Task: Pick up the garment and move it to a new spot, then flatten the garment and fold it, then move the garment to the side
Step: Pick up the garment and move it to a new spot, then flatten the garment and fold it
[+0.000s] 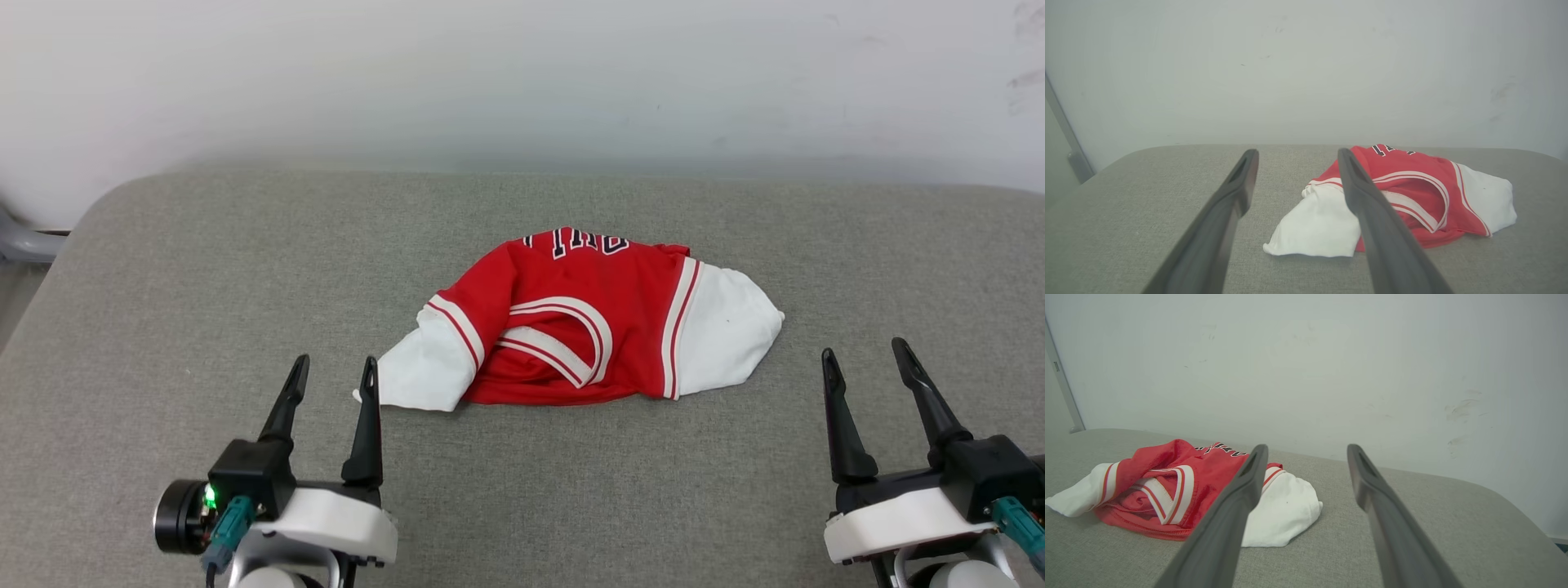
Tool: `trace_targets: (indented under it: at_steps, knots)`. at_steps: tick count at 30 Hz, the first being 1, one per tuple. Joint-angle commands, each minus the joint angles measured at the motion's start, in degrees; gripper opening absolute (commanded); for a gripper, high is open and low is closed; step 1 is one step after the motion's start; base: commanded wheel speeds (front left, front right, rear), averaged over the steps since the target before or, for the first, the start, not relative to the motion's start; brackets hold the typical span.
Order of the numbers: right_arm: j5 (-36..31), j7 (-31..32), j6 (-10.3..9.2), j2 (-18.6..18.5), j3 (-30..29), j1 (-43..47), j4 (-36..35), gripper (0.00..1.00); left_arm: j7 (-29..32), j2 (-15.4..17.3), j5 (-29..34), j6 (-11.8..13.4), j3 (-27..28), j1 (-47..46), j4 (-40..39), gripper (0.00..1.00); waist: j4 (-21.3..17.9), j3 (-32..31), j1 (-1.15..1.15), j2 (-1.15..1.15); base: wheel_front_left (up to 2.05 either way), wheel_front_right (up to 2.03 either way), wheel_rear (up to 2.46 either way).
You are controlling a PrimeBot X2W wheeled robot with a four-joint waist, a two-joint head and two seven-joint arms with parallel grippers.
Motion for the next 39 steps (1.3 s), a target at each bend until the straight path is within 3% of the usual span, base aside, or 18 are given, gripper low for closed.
trace_targets:
  at_steps: [1,8,19,21,25,33,39]
  knots:
    - [0.1,-0.1,-0.04,0.1,0.0,0.7,0.1,1.00,-0.1,-0.5,0.5,-0.5,0.6,0.7,-0.4,1.00,0.0,-0.1,0.00,0.00,0.00,0.00,0.00]
    - [0.5,-0.1,-0.04,0.1,0.1,1.0,0.5,1.00,-0.1,-5.4,6.0,-4.9,5.9,4.3,-1.8,1.00,0.1,-0.6,0.00,0.00,0.00,0.00,0.00]
    - [-0.8,0.1,-0.04,0.1,0.6,0.7,2.9,1.00,-0.1,-8.9,10.5,-9.7,10.9,3.7,-2.0,1.00,0.4,0.1,0.00,0.00,0.00,0.00,0.00]
    - [-0.6,2.5,-0.04,-0.3,1.6,-1.0,4.1,1.00,-0.1,-9.4,11.0,-10.3,11.3,3.2,-2.0,1.00,0.8,0.8,0.00,0.00,0.00,0.00,0.00]
    - [2.7,13.9,-0.06,-4.6,6.0,-4.7,6.5,1.00,-0.1,-10.1,10.9,-11.4,11.8,2.1,-1.4,1.00,2.0,3.0,0.00,0.00,0.00,0.00,0.00]
    - [20.0,46.3,-0.04,-16.9,15.9,-15.5,4.4,1.00,-0.1,-10.9,11.3,-12.4,11.7,-0.4,-0.7,1.00,5.6,7.3,0.00,0.00,0.00,0.00,0.00]
    - [25.6,62.0,-0.04,-22.5,20.5,-22.5,4.4,1.00,-0.2,-11.0,10.4,-12.0,10.6,-2.1,-0.6,1.00,9.0,9.9,0.00,0.00,0.00,0.00,0.00]
